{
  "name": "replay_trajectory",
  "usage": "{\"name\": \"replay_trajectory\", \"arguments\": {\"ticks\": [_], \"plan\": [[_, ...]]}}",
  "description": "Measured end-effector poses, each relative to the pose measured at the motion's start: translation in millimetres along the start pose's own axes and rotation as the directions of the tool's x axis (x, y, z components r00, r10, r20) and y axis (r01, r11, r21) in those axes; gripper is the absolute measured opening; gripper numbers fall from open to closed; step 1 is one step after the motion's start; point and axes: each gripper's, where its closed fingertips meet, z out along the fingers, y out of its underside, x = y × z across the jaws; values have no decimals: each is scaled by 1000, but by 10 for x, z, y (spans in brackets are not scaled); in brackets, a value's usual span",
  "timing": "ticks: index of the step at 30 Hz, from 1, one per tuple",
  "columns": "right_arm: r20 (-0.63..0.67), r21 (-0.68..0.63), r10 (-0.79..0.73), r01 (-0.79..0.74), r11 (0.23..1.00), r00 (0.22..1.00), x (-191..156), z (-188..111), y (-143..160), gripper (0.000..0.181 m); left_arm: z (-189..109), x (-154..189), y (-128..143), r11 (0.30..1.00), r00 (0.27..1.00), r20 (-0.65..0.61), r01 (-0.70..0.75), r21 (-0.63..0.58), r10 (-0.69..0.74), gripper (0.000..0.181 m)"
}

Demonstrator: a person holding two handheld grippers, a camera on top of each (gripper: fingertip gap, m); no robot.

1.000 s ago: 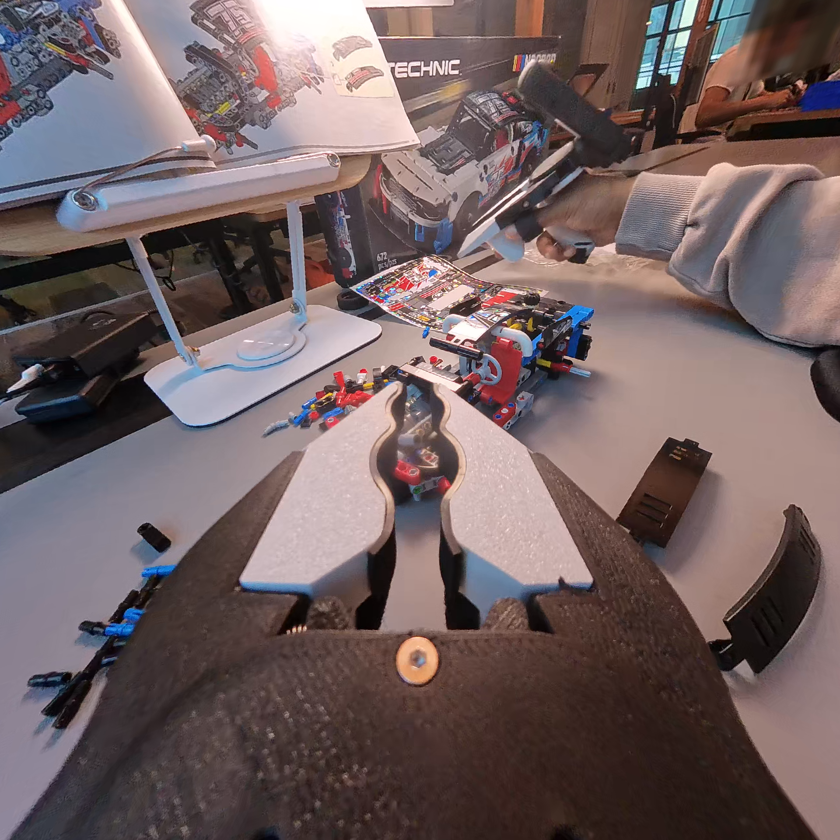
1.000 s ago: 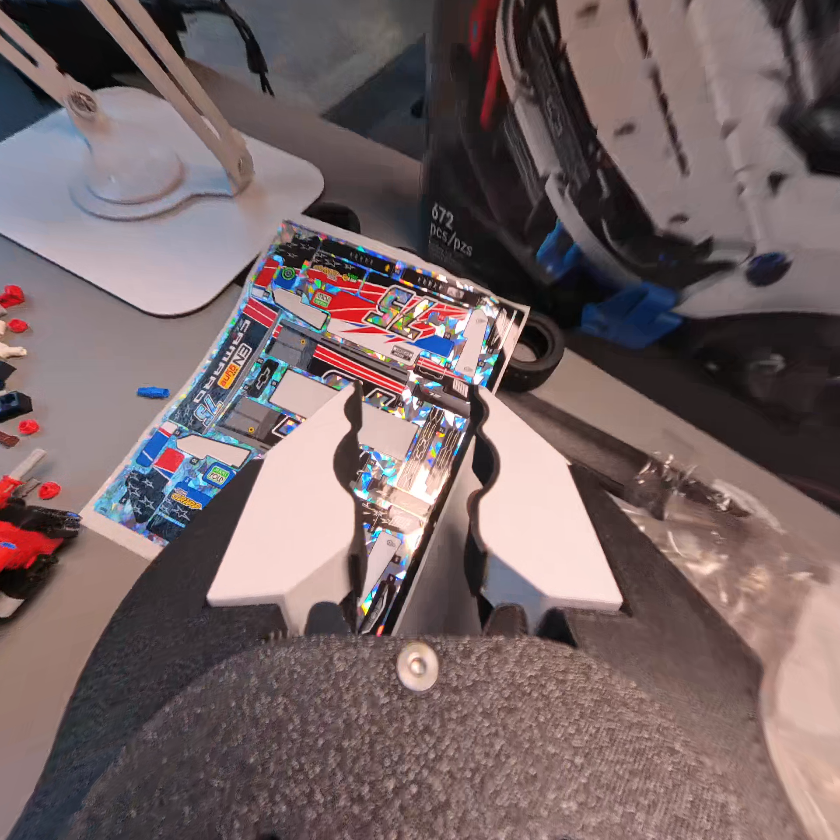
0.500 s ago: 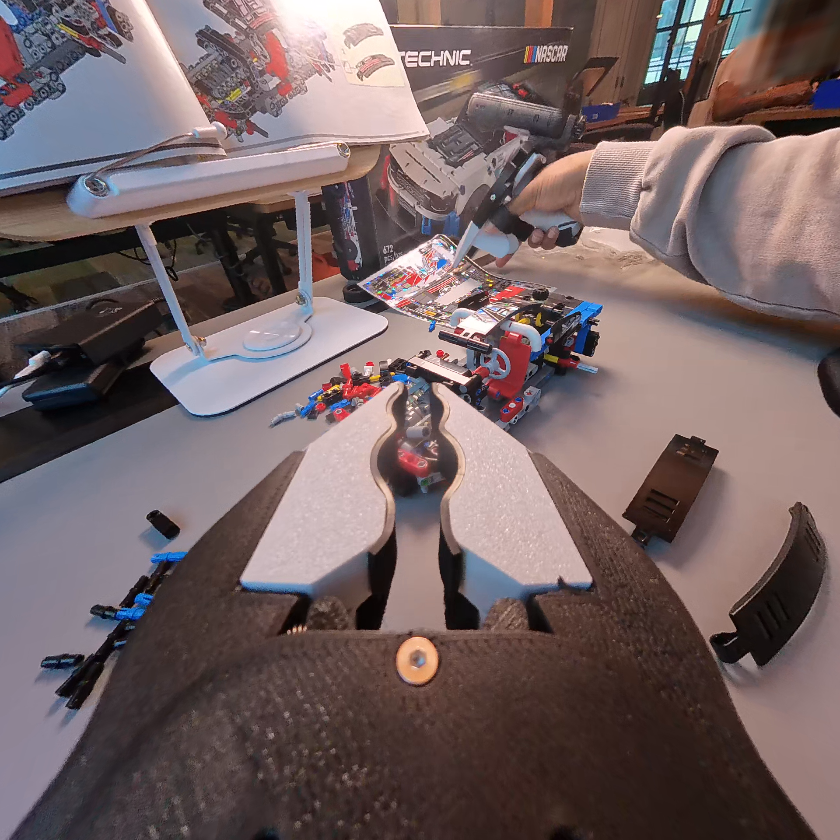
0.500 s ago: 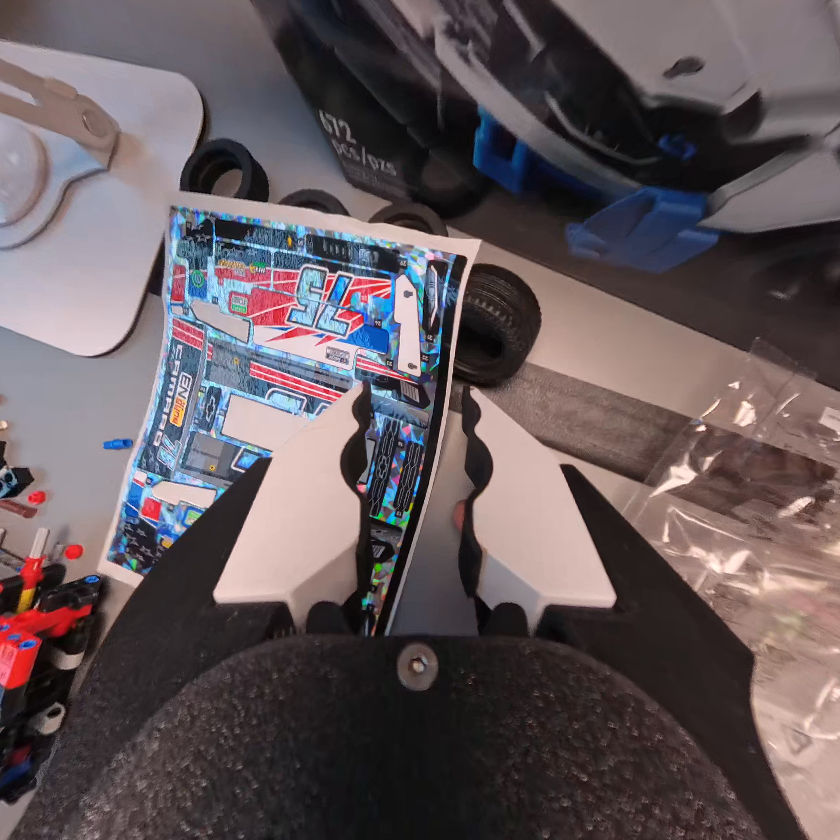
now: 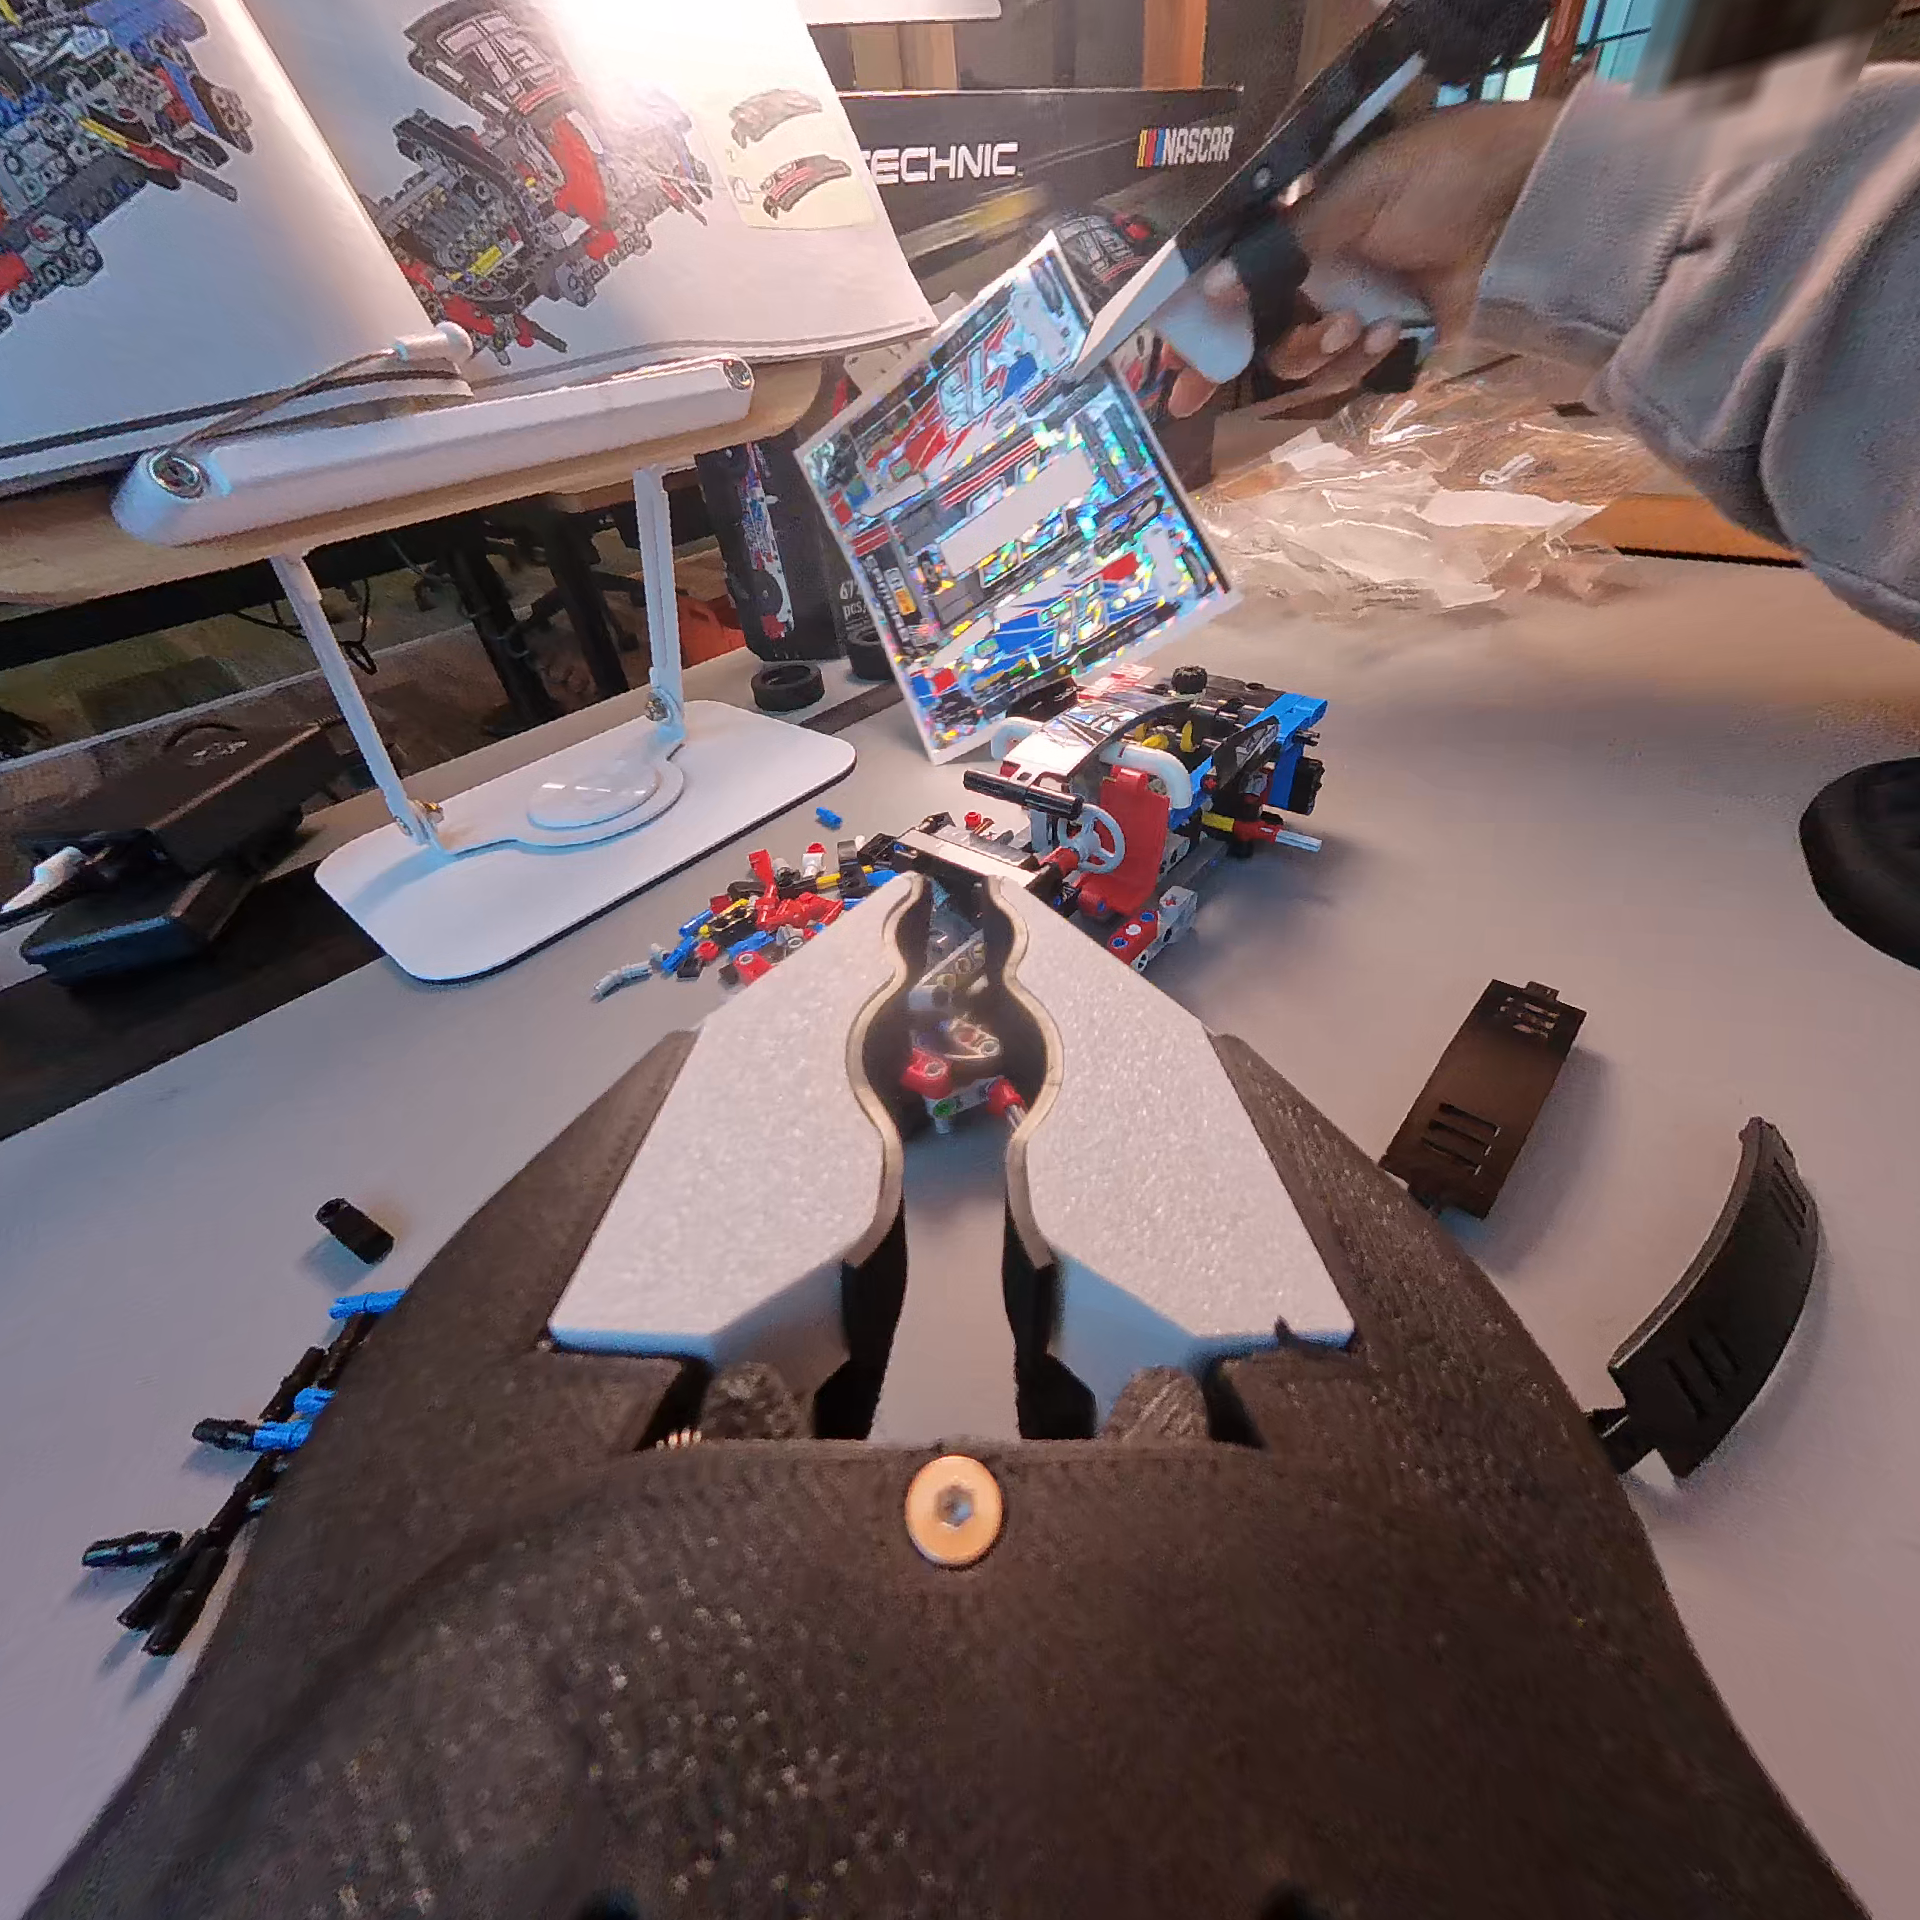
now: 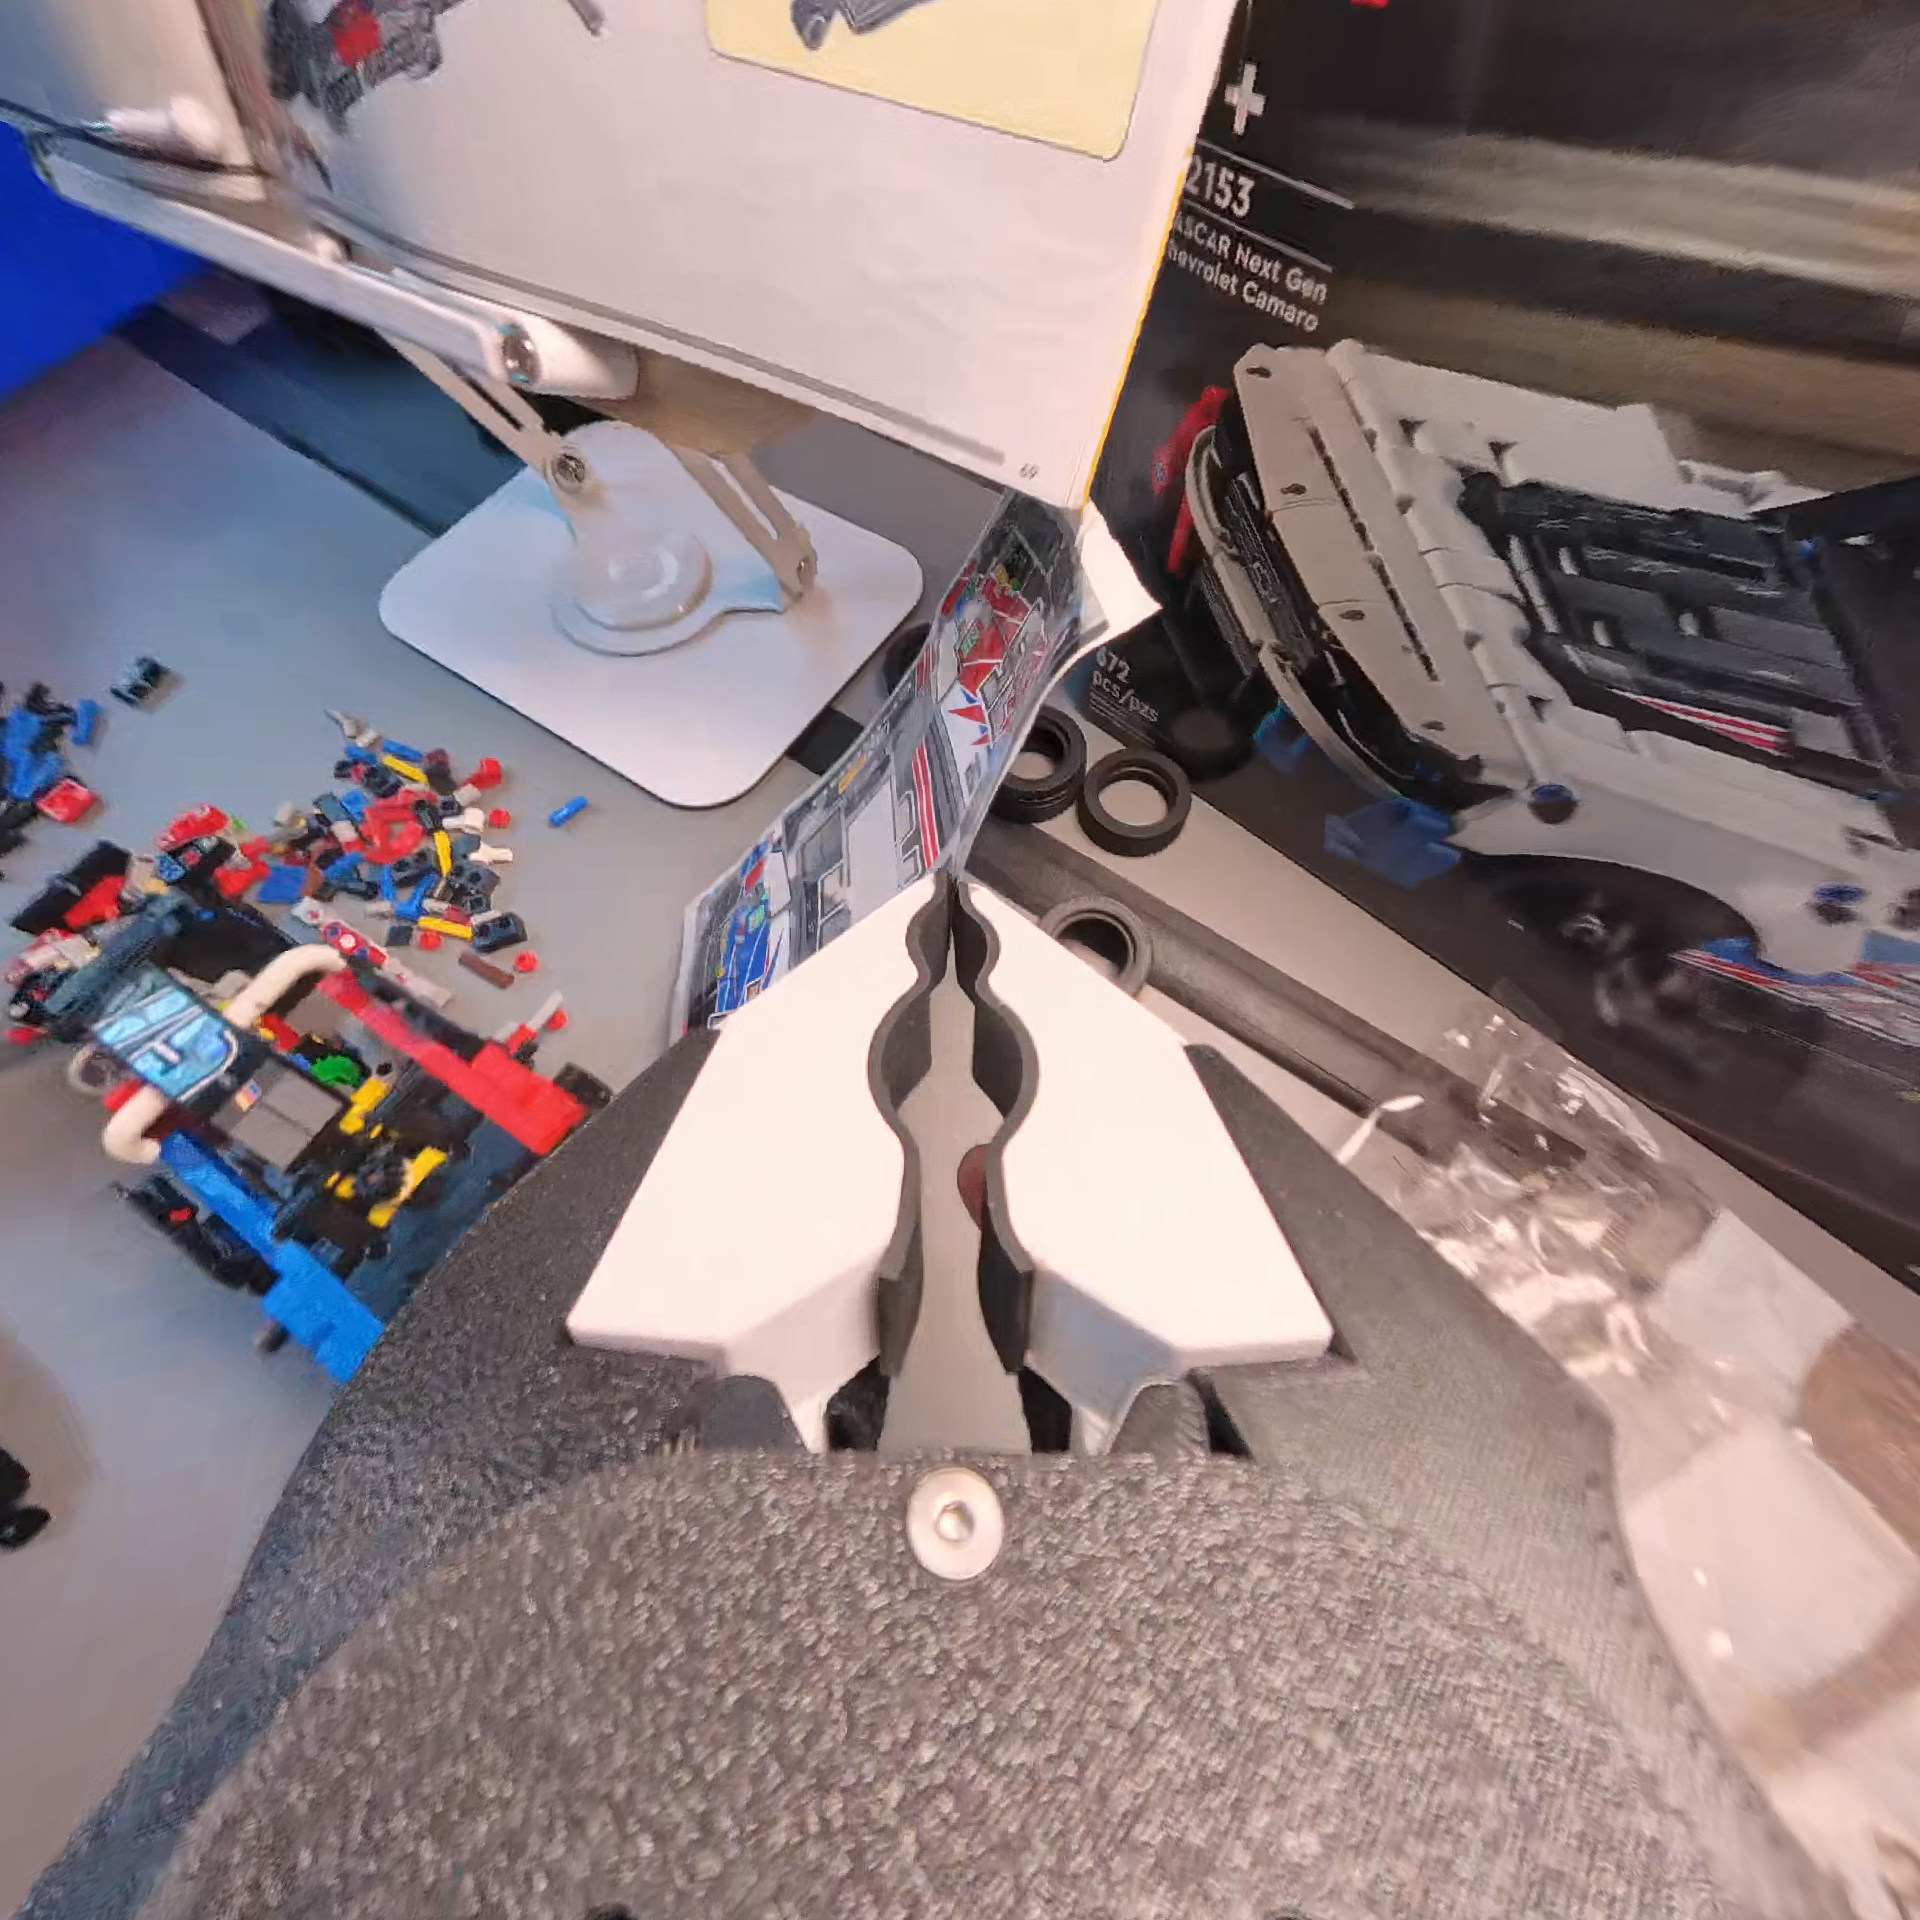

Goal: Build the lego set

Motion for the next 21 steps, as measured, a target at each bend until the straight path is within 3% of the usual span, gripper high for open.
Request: {"name": "replay_trajectory", "arguments": {"ticks": [6,9,12,16,19,21], "plan": [[-107,240,19,7,971,994,-238,-1195,-299,0,-7,102,-59,999,997,-55,46,22,-44,8],[6,275,-52,48,960,999,-824,-1601,-336,0,-10,156,-114,996,994,-86,76,41,-72,10],[236,346,-121,33,938,964,-1637,-1911,-332,0,-26,303,-191,991,979,-175,117,59,-105,22],[584,363,-175,-62,930,793,-2651,-2117,-166,0,-63,639,-411,976,910,-382,202,75,-159,57],[740,279,-94,-176,944,666,-3012,-1941,58,0,-165,852,-585,953,816,-532,299,55,-226,81],[815,192,-2,-267,944,580,-3105,-1728,235,0,-217,868,-600,951,803,-552,304,54,-225,80]]}}
